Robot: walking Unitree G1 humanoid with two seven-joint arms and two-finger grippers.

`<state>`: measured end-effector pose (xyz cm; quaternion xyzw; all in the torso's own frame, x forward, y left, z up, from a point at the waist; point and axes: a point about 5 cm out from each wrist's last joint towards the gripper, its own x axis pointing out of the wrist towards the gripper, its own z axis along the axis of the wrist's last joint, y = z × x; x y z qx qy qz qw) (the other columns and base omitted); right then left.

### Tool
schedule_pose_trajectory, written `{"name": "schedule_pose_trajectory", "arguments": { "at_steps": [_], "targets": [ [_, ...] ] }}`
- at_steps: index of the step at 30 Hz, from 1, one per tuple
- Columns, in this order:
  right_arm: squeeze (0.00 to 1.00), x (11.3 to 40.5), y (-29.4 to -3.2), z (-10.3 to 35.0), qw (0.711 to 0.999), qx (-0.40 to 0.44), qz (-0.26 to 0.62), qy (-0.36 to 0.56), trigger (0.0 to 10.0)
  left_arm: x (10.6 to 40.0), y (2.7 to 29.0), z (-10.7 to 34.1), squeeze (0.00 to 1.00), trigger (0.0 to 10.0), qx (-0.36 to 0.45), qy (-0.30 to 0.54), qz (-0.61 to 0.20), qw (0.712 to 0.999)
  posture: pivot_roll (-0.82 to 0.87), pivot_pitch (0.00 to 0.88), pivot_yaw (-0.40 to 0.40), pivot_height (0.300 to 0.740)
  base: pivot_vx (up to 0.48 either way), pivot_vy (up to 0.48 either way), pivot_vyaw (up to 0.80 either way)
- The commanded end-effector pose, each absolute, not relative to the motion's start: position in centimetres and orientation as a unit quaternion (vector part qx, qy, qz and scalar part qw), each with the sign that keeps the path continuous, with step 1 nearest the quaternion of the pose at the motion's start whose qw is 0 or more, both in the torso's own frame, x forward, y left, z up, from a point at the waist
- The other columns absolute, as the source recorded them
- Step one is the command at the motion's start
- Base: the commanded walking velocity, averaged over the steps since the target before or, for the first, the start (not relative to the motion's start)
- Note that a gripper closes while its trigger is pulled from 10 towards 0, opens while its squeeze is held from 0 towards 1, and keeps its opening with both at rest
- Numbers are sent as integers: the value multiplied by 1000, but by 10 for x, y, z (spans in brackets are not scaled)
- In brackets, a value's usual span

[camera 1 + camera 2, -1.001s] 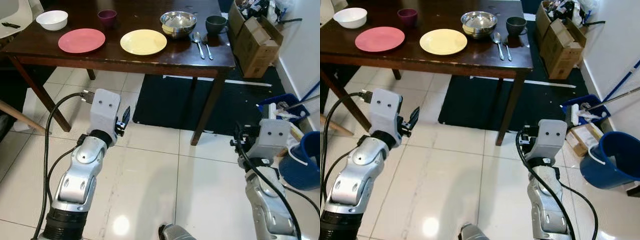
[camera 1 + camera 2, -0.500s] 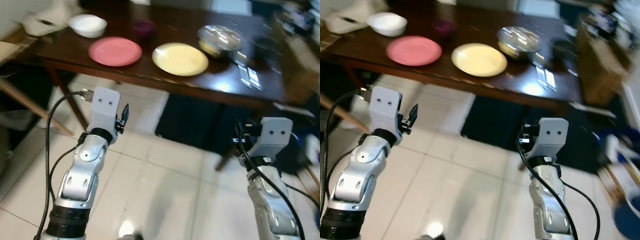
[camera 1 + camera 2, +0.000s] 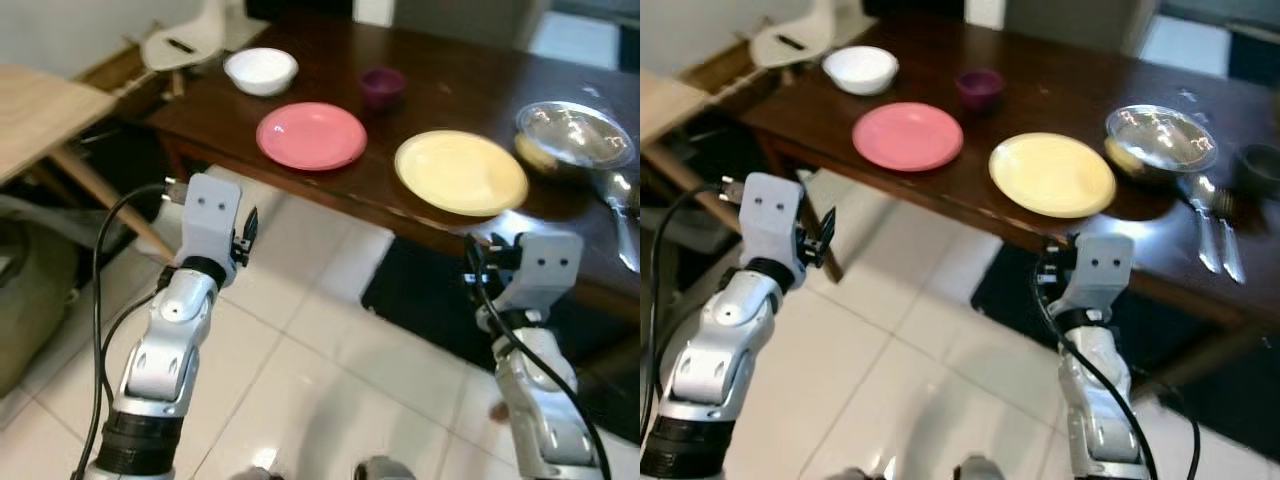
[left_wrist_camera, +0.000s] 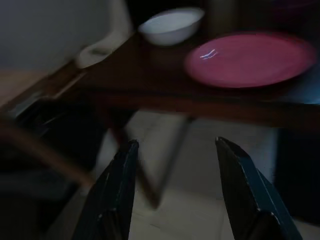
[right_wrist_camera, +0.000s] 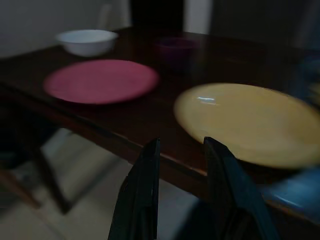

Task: Setting the table

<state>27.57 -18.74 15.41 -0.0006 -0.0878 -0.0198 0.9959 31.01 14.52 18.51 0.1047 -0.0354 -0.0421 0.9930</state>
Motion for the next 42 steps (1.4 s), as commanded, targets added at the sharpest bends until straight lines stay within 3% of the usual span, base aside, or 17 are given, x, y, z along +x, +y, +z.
{"name": "schedule_pose_trajectory", "arguments": {
  "at_steps": [1,10,27,33,36,42],
  "targets": [
    [0,274,-188,152,996,3,-20,-84,10000,309,147,183,0,10000,108,-33,-39,993,-99,72,81,740,472,0,0],
    [0,275,-196,152,995,8,-48,-83,10000,310,145,183,0,10000,110,-33,-45,992,-100,73,82,740,470,0,0],
    [0,276,-204,153,994,12,-75,-82,10000,315,141,186,0,10000,114,-37,-76,990,-104,71,85,740,447,0,-769],
    [0,276,-204,152,994,16,-67,-82,10000,315,141,186,0,10000,114,-37,-82,989,-106,73,86,740,415,0,-261],
    [0,277,-197,153,996,22,-28,-79,10000,316,141,185,0,10000,106,-33,-82,990,-109,73,88,740,112,0,0],
    [0,269,-159,154,985,71,145,-59,10000,313,148,183,0,10000,108,-30,-62,992,-107,74,89,740,0,0,0]
  ]
}}
